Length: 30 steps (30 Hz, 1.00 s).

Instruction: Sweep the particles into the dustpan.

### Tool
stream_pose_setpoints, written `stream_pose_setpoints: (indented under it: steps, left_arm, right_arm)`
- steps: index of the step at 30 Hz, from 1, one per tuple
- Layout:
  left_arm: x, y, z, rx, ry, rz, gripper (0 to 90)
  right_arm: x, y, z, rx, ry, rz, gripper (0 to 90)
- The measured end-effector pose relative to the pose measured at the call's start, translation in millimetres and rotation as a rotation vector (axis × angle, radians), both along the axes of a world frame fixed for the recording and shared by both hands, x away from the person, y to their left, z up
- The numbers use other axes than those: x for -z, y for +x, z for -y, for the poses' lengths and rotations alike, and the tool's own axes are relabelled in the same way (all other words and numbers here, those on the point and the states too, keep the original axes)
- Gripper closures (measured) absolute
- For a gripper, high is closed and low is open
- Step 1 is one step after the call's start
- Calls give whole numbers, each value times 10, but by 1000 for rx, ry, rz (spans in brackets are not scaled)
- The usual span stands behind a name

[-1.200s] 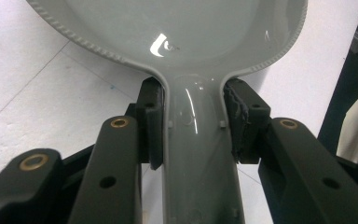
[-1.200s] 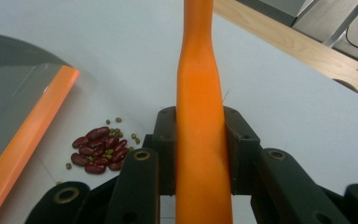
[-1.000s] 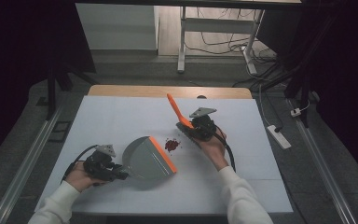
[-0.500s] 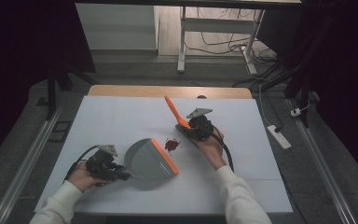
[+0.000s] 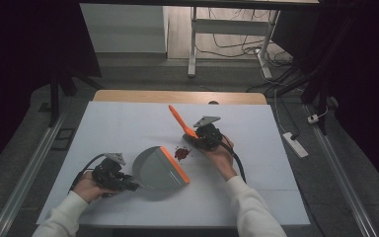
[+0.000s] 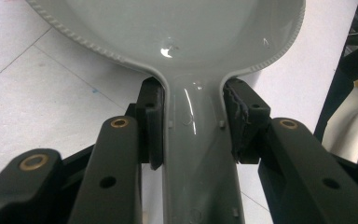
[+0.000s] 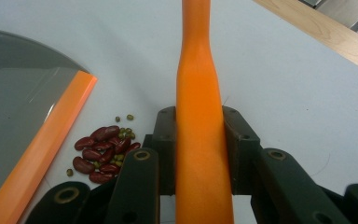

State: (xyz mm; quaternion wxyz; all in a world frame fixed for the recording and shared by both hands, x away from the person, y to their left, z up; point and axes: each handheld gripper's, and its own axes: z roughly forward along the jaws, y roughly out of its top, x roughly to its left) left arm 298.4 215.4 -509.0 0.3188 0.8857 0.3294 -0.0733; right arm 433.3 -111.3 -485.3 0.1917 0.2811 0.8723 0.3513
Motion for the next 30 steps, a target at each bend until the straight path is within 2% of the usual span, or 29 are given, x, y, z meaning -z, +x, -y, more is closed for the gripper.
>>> stream_pose_setpoints:
  steps: [7,18,30]
  left_arm:
    - [-3,0,2,-3,-1,-1,616]
    - [-6,-4,1,-4,0,0,616]
    - [-6,-6,5,-3,3,1,616]
  right_arm:
    - [2,-28,-47,-18,-6,-4,705]
    - [3,-134,-181,-77,-27,-11,705]
    - [-6,-237,-244,-129,-7,-44,705]
